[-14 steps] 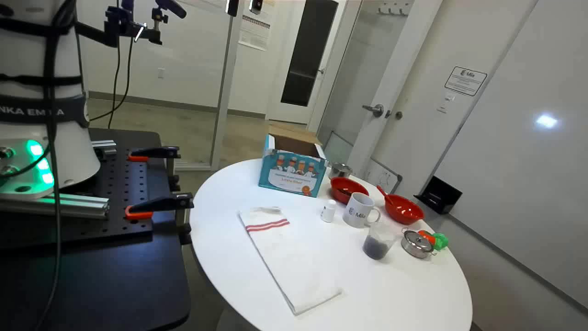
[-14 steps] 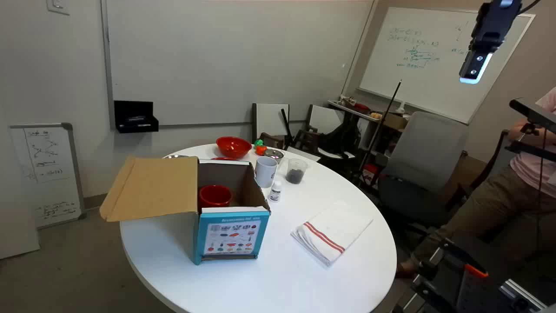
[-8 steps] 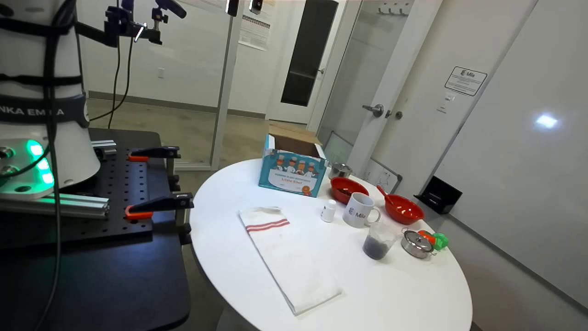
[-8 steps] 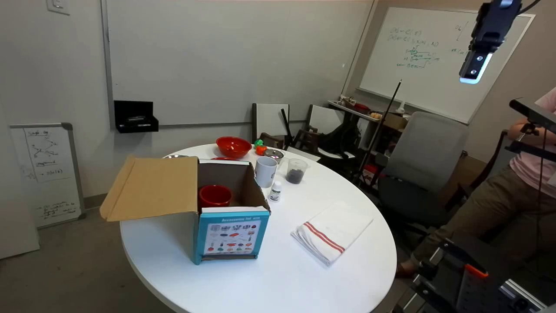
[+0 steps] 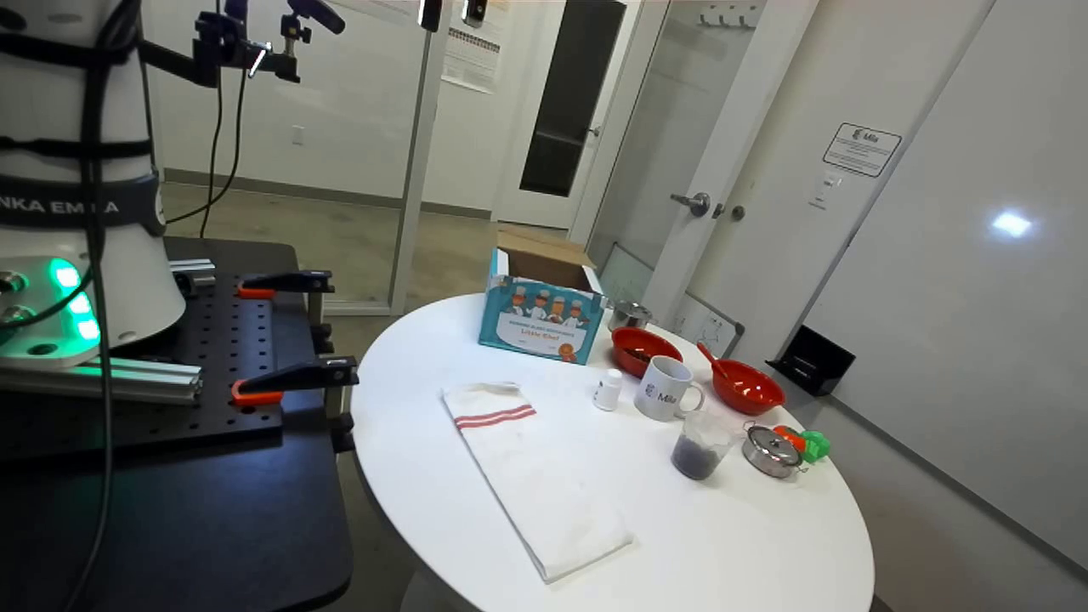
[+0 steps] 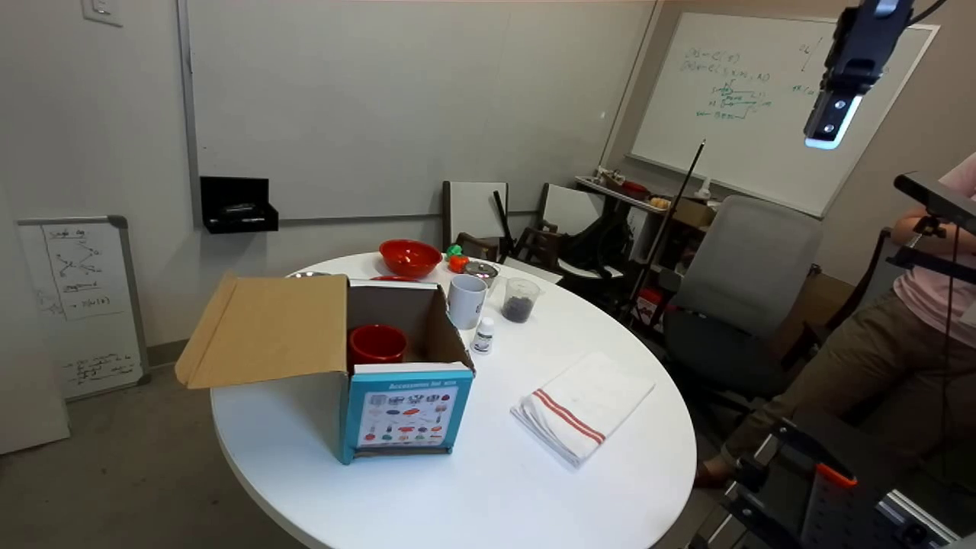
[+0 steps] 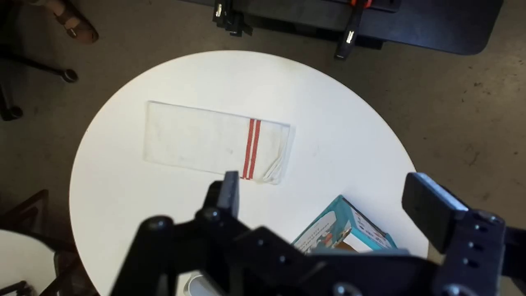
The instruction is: Place the white shaker inside the blue box
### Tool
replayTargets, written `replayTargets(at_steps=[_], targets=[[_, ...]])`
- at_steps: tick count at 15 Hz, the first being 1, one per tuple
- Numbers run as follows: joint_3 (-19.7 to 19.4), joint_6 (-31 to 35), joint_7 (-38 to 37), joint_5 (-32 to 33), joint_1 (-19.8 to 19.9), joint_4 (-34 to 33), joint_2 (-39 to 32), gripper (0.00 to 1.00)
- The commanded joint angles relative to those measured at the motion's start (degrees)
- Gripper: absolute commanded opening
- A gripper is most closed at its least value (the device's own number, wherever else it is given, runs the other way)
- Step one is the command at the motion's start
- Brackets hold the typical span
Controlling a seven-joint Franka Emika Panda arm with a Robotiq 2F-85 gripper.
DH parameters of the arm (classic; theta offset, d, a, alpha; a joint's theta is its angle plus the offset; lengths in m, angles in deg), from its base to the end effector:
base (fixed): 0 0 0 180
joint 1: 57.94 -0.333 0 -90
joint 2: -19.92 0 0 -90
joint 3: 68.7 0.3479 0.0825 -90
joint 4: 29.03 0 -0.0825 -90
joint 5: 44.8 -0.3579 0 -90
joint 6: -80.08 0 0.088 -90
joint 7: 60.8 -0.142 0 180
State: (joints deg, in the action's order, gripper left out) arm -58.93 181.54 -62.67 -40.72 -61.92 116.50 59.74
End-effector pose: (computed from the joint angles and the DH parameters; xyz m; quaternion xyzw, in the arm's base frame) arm 0.2785 0.0649 0.4857 0.9911 0.0899 -0.0304 0.0930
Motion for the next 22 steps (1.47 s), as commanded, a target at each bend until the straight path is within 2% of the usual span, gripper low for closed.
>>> replayTargets(at_steps=[1,6,10,14,17,18,22], targets=[[-0.6,3.7,0.9,1.2,-1.4,-2.1,-4.4,1.00],[-2.2,14.8,1.0,1.4,-0.2,-4.4,-14.3,1.00],[-3.9,19.8,1.6,3.7,1.7,-9.0,-25.5,1.00],[-5.2,17.4,1.2,8.7,3.4,-19.7,-38.5,1.00],[-6.0,15.0,3.8,9.9,2.8,-25.8,-42.7,1.00],[-6.3,18.3,2.2,8.7,2.9,-20.3,-39.4,1.00],[-6.4,16.4,3.1,8.9,2.6,-24.5,-42.3,1.00]])
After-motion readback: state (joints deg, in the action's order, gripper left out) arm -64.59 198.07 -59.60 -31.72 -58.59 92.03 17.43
